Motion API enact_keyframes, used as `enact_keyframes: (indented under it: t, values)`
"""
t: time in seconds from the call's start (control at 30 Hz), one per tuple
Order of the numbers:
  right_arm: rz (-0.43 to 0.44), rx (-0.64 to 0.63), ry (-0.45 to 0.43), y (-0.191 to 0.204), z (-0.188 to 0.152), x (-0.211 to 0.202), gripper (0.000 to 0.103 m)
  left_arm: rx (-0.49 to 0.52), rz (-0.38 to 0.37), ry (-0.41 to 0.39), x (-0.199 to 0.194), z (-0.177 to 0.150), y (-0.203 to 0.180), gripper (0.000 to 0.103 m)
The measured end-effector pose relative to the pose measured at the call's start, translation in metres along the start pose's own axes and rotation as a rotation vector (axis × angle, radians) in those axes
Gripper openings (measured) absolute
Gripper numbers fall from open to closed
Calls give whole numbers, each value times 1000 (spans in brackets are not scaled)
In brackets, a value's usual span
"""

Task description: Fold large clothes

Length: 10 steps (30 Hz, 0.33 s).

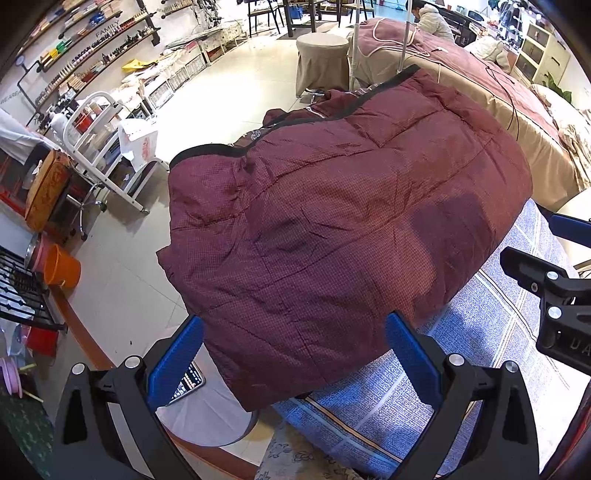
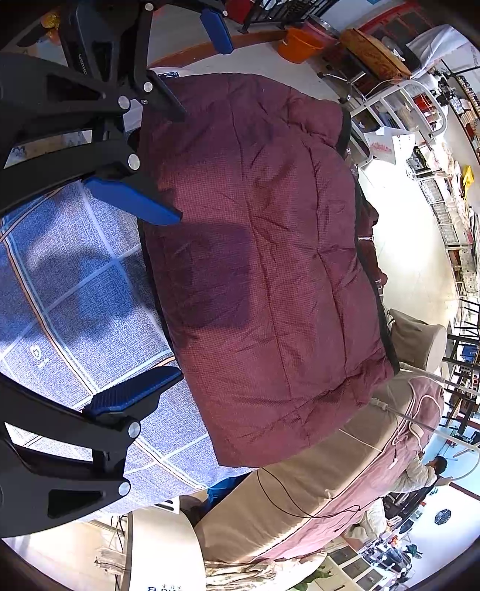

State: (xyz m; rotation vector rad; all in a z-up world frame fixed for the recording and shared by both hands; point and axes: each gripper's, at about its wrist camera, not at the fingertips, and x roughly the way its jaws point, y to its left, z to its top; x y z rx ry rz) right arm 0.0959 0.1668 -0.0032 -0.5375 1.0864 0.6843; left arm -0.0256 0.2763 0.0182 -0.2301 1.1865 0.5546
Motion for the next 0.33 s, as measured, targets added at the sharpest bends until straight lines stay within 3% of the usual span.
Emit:
enact_keyframes:
  t: [0.33]
  values:
    - [2, 2, -1, 0, -1, 0, 78, -1, -9, 5, -1, -2, 0, 97]
